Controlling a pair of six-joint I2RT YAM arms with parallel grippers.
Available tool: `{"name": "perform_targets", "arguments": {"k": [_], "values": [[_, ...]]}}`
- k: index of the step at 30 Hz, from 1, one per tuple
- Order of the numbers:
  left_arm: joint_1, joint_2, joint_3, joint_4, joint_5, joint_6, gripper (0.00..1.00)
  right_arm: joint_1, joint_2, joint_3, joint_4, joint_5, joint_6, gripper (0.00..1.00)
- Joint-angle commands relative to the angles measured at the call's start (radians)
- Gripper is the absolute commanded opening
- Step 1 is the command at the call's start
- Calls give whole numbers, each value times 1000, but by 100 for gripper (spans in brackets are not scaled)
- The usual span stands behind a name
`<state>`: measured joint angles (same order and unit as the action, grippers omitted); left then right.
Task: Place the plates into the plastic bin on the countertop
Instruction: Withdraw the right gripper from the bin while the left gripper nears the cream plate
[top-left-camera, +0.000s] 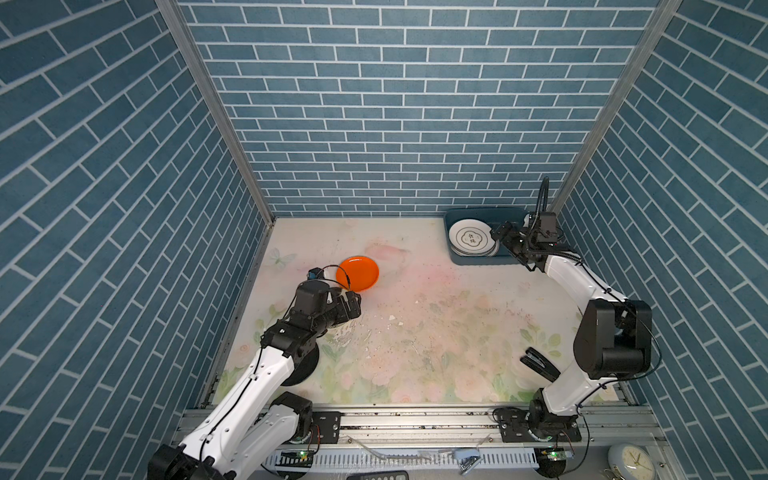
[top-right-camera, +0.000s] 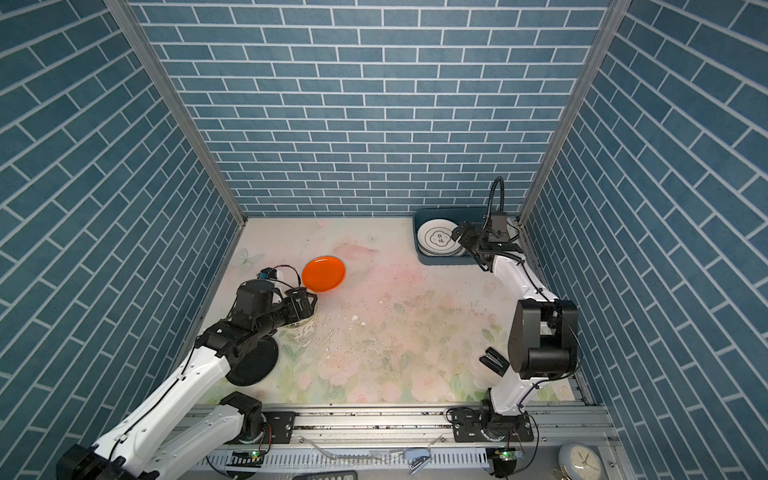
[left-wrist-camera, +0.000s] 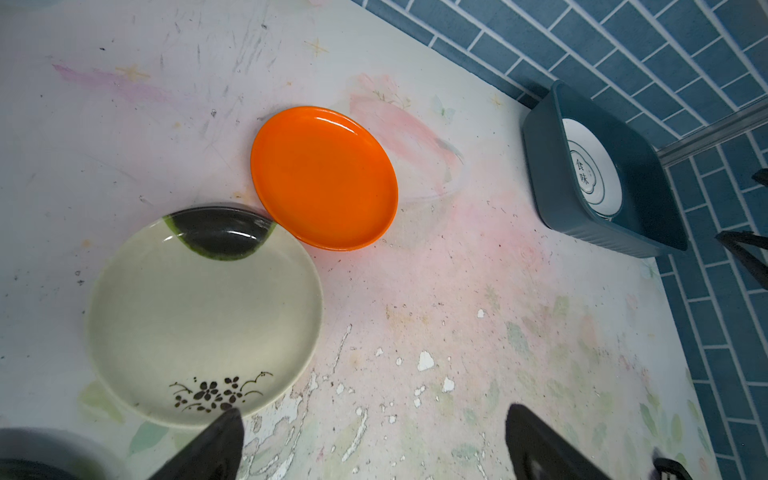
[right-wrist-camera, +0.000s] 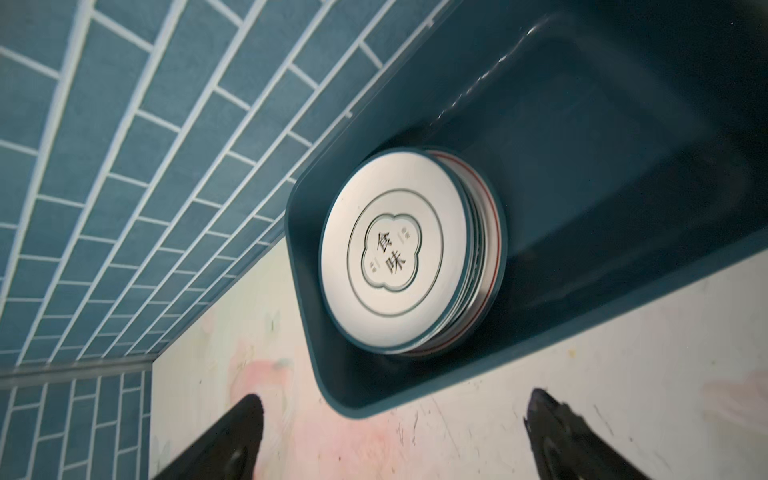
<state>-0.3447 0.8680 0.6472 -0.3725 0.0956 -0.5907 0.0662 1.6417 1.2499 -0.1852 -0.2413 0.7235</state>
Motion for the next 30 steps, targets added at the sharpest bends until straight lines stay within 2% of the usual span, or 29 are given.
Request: {"name": "perform_targets", "arguments": {"k": [1, 6, 12, 16, 22, 27, 30], "values": [[7, -61, 20, -66, 29, -4, 100, -1, -98, -86, 49, -131, -41, 99], [9, -145, 17, -171, 18, -25, 99, 0, -235, -240, 60, -254, -57, 99], [9, -225, -26, -286, 4, -97, 100, -1, -431, -509, 145, -221, -26, 99], [9, -312, -67, -363, -52, -156, 100, -3, -528, -635, 203, -299, 11, 99], [9, -332, -57, -501, -220, -195, 100, -3, -653, -823, 376, -421, 145, 98], [27, -261, 3, -632, -391, -252, 100, -3, -752, -870, 305, -451, 132, 97], [93, -237, 40, -672, -405, -262, 100, -3, -804, -874, 247, -452, 107, 97]]}}
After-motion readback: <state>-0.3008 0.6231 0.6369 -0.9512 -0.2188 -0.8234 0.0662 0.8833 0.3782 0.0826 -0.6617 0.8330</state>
